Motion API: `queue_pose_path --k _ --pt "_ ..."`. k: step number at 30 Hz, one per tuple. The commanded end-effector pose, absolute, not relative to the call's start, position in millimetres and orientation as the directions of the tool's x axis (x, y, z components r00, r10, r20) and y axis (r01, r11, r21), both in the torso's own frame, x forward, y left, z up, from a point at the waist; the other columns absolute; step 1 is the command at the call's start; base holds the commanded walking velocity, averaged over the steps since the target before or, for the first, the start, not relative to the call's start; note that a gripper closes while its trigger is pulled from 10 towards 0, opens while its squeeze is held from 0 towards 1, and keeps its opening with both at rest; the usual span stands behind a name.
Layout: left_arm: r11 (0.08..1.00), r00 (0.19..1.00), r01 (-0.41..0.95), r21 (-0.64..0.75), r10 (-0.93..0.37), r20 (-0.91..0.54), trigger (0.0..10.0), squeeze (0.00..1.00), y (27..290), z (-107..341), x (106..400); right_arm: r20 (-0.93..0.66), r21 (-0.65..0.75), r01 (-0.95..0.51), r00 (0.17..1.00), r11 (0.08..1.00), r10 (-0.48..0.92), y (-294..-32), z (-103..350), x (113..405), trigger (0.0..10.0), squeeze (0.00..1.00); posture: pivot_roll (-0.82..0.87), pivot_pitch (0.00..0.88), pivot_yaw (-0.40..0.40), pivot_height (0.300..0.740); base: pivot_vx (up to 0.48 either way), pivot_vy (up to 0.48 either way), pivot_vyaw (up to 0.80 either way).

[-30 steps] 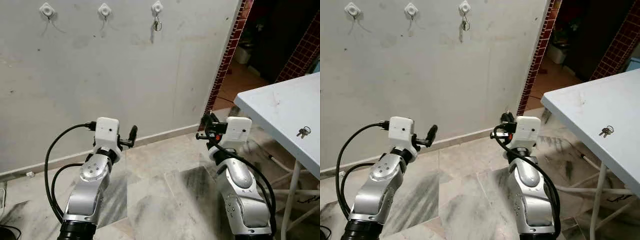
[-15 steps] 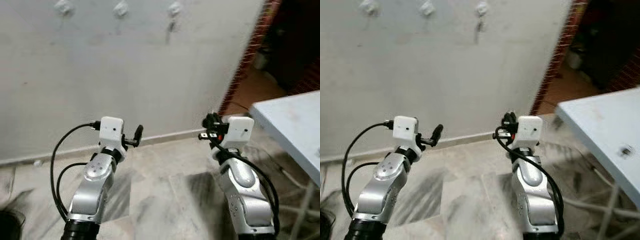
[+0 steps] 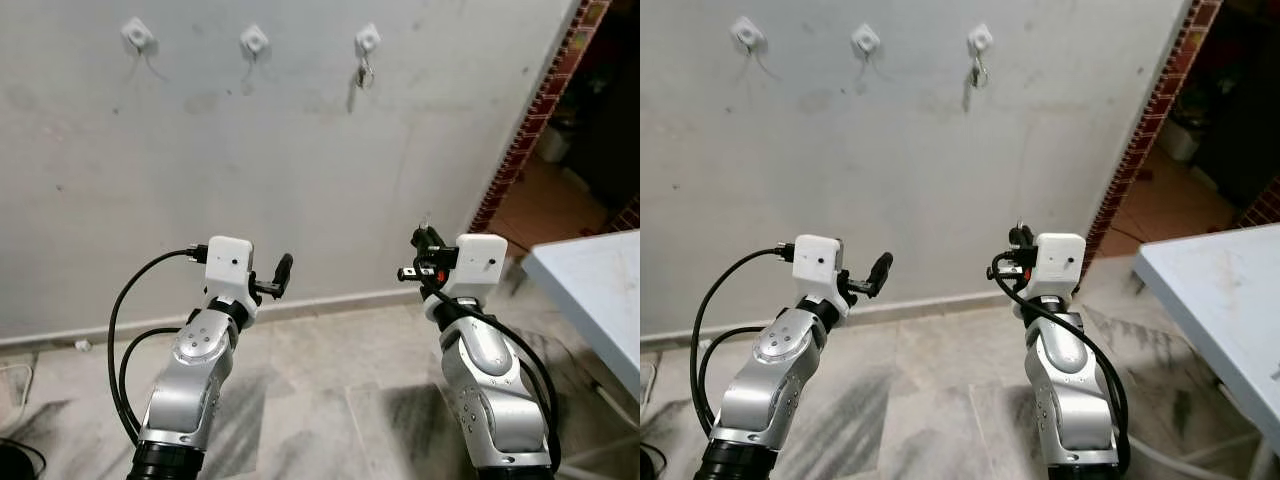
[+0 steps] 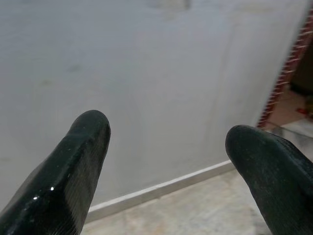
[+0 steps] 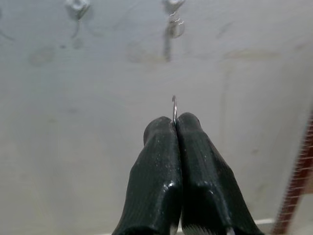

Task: Hang keys on a hook

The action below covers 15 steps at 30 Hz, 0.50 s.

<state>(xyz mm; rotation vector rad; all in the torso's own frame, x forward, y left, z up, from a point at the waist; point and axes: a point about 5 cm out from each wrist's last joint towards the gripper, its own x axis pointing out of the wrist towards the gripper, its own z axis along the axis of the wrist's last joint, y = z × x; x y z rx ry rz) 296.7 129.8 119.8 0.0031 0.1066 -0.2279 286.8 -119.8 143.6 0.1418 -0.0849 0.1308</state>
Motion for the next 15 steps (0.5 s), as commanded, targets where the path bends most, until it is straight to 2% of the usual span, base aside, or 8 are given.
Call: queue_pose_path --k 1,15 --pt "0.975 0.969 0.221 -0.008 -0.221 -0.108 10.0 0.00 130.6 120.6 297.8 0.107 0.128 -0.146 0.985 0.981 0.133 -118.4 146.9 287.8 10.0 0.00 0.13 0.000 -0.046 0.740 0.375 0.000 0.00" --pt "0.974 0.968 0.227 -0.018 -0.228 -0.104 10.0 0.00 127.5 121.1 299.2 0.107 0.116 -0.155 0.984 0.981 0.143 -118.2 145.8 289.5 10.0 0.00 0.13 0.000 -0.047 0.740 0.379 0.000 0.00"
